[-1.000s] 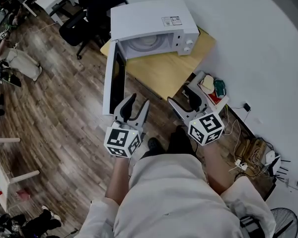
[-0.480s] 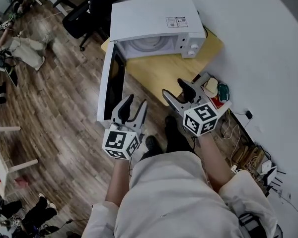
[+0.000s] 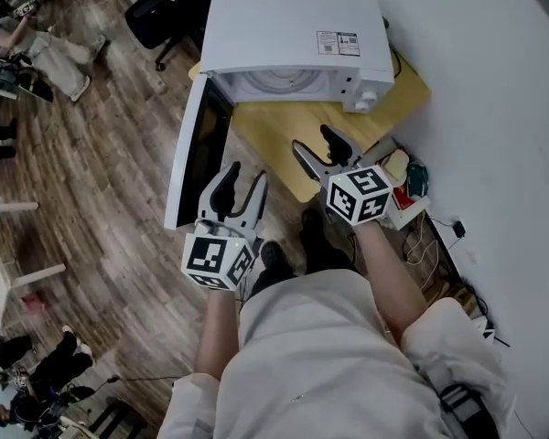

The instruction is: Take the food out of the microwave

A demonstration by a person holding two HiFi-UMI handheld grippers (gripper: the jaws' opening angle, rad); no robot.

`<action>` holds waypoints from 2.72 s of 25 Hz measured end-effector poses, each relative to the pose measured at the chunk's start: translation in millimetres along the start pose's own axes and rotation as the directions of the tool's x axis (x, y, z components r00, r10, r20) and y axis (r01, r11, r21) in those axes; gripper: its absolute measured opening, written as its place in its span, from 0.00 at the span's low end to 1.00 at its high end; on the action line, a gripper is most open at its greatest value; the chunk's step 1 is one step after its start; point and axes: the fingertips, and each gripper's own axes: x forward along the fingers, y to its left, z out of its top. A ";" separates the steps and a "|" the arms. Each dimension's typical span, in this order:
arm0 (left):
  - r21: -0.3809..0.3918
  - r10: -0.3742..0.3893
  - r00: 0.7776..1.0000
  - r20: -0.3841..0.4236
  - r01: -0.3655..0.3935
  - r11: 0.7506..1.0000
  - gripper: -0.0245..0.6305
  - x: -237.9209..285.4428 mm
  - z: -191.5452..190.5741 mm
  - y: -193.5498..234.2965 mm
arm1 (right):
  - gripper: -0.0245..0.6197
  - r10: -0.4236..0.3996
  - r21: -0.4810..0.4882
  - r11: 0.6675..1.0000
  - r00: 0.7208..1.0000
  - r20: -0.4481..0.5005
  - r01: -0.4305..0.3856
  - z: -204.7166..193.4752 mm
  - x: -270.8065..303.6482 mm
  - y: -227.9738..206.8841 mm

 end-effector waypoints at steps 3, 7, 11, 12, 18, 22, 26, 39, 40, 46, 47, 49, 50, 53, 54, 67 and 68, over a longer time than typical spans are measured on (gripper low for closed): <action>-0.011 0.037 0.999 -0.001 -0.037 0.999 0.30 6.3 -1.0 2.7 | 0.48 0.012 0.037 0.999 1.000 -0.010 -0.011 -2.7 15.3 -15.5; -0.031 0.086 0.996 -0.006 -0.086 0.996 0.30 16.0 -6.3 7.3 | 0.48 0.014 0.077 0.997 1.000 -0.020 -0.012 -7.2 35.8 -39.4; -0.047 0.120 0.993 -0.011 -0.121 0.992 0.30 24.2 -9.7 7.7 | 0.48 0.017 0.130 0.991 1.000 -0.022 -0.014 -8.5 53.6 -58.9; -0.049 0.128 0.992 -0.014 -0.128 0.991 0.30 26.1 -10.0 7.8 | 0.47 0.021 0.149 0.989 1.000 -0.023 -0.017 -9.0 58.3 -62.3; -0.056 0.173 0.985 -0.019 -0.174 0.983 0.31 40.4 -11.2 13.0 | 0.48 0.039 0.315 0.949 0.999 -0.007 -0.035 -15.1 88.9 -85.2; -0.077 0.204 0.979 -0.023 -0.206 0.976 0.31 49.8 -14.9 18.2 | 0.47 0.033 0.427 0.904 0.999 0.000 -0.030 -21.2 109.1 -99.6; -0.071 0.216 0.976 -0.038 -0.218 0.973 0.31 54.0 -19.5 19.0 | 0.47 0.013 0.496 0.868 1.000 0.027 -0.025 -21.3 128.0 -108.6; -0.080 0.257 0.964 -0.070 -0.262 0.962 0.32 47.4 -29.4 32.1 | 0.44 -0.066 0.745 0.667 0.996 0.067 -0.007 -39.8 174.4 -141.7; -0.081 0.261 0.963 -0.073 -0.266 0.960 0.32 46.4 -30.4 33.5 | 0.44 -0.074 0.755 0.656 0.995 0.068 -0.003 -40.8 176.6 -143.3; -0.087 0.271 0.959 -0.086 -0.278 0.957 0.32 46.5 -35.0 36.8 | 0.43 -0.111 0.833 0.553 0.990 0.087 -0.011 -46.8 189.0 -149.6; -0.087 0.270 0.959 -0.089 -0.278 0.957 0.32 46.8 -36.3 37.0 | 0.42 -0.116 0.844 0.536 0.989 0.091 -0.015 -47.6 191.0 -150.9; -0.086 0.272 0.957 -0.097 -0.280 0.956 0.32 46.0 -40.1 37.7 | 0.42 -0.126 0.862 0.507 0.987 0.096 -0.019 -49.0 195.0 -153.3; -0.087 0.274 0.956 -0.101 -0.283 0.955 0.32 45.1 -42.3 38.0 | 0.41 -0.130 0.866 0.499 0.987 0.096 -0.019 -49.5 197.1 -153.8; -0.091 0.282 0.953 -0.107 -0.292 0.952 0.32 42.2 -46.5 38.2 | 0.41 -0.141 0.872 0.490 0.986 0.092 -0.011 -50.2 203.3 -155.0; -0.092 0.284 0.953 -0.108 -0.294 0.951 0.32 41.4 -47.0 38.5 | 0.41 -0.145 0.874 0.486 0.985 0.091 -0.009 -50.3 205.2 -155.8; -0.100 0.311 0.945 -0.104 -0.321 0.942 0.32 38.0 -47.8 44.9 | 0.24 -0.205 0.887 0.459 0.977 0.053 0.048 -57.1 215.0 -165.6; -0.100 0.312 0.944 -0.104 -0.322 0.942 0.32 38.0 -47.8 45.4 | 0.23 -0.206 0.888 0.456 0.977 0.051 0.050 -57.6 215.1 -166.3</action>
